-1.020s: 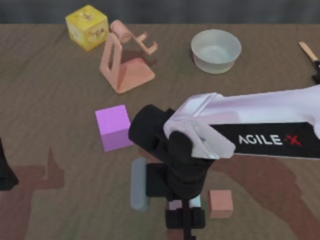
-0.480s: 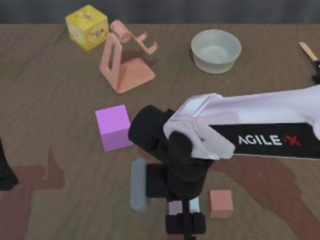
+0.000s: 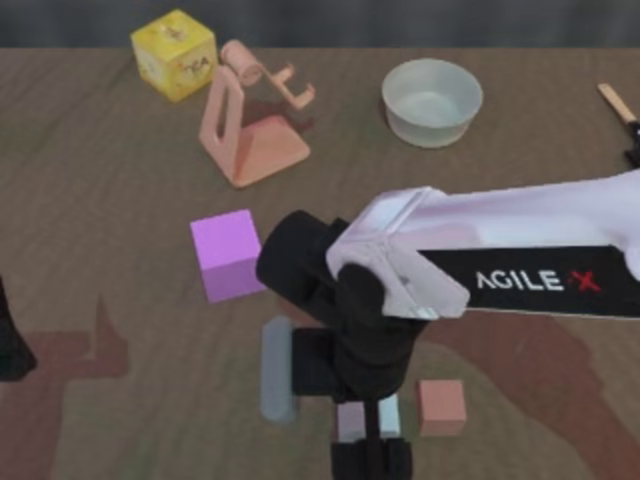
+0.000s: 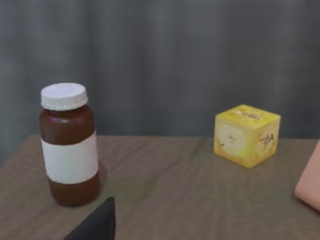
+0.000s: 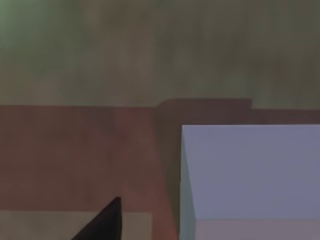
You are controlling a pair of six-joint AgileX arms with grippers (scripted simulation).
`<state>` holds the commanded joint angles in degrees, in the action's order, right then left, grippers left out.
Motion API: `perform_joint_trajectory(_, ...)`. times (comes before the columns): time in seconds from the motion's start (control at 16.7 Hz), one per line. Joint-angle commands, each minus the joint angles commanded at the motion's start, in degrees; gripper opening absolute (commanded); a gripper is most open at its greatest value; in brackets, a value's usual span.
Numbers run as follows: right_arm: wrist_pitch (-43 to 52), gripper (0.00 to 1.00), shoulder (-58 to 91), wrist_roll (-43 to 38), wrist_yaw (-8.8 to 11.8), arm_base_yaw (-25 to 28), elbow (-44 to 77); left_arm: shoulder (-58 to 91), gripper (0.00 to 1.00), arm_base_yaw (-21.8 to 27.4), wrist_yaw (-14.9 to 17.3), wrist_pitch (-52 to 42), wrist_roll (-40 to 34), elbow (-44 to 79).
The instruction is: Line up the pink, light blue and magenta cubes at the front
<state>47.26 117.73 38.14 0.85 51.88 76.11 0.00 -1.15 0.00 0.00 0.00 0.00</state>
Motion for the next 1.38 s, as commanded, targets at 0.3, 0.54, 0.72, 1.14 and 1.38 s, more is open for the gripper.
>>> perform_joint_trajectory(0.3, 4.39, 1.00, -1.57, 0.35, 0.05, 0.29, 2.99, 0.00, 1.00, 0.00, 0.00, 0.00, 0.00, 0.00)
perform_joint_trajectory(0.54, 13.09, 1.00, -4.90, 0.36, 0.06, 0.27, 7.78, 0.00, 1.00, 0.00, 0.00, 0.00, 0.00, 0.00)
perform_joint_trajectory(0.72, 14.33, 1.00, -5.71, 0.35, 0.05, 0.22, 8.65, 0.00, 1.00, 0.00, 0.00, 0.00, 0.00, 0.00)
perform_joint_trajectory(1.14, 10.28, 1.00, -10.87, -1.22, 0.66, -2.62, 4.72, 5.80, 1.00, 1.69, 0.21, -3.92, 2.95, 5.88)
perform_joint_trajectory(1.38, 1.76, 1.00, -24.81, -5.50, 1.79, -9.34, -4.87, 21.07, 1.00, 4.99, 0.16, -13.01, 9.65, 20.27)
